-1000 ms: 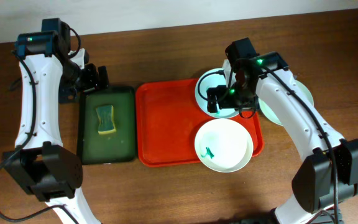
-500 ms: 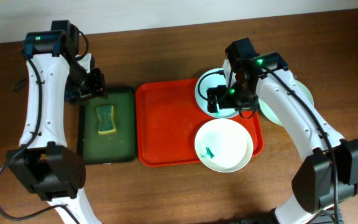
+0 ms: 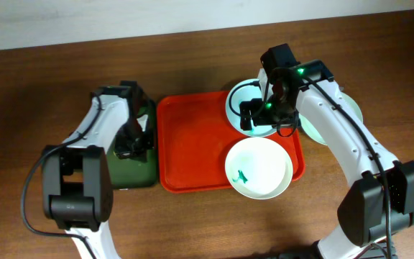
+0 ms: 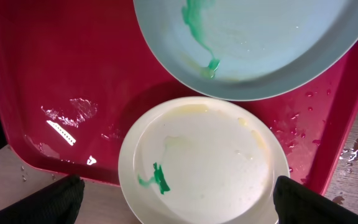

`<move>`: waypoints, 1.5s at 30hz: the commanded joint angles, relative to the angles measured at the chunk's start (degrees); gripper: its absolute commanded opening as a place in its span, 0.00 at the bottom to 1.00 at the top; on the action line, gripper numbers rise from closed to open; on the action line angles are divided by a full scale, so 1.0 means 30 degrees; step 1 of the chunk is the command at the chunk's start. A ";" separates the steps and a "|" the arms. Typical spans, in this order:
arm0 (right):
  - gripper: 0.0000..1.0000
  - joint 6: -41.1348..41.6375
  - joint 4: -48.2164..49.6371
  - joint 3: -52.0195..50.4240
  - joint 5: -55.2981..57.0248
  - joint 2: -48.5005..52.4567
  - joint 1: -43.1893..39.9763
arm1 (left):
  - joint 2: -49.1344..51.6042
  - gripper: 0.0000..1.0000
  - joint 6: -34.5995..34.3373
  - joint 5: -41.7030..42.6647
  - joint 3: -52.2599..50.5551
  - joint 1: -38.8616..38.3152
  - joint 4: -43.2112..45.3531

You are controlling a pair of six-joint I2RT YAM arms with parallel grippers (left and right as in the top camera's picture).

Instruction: Clean dirty plates on tray and stack at the side

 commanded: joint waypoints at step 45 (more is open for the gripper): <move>0.98 -0.0131 0.1909 0.0211 0.0168 -0.0087 0.0087 | -0.2375 0.22 -0.1610 -0.2142 0.3679 -0.1428 -0.0211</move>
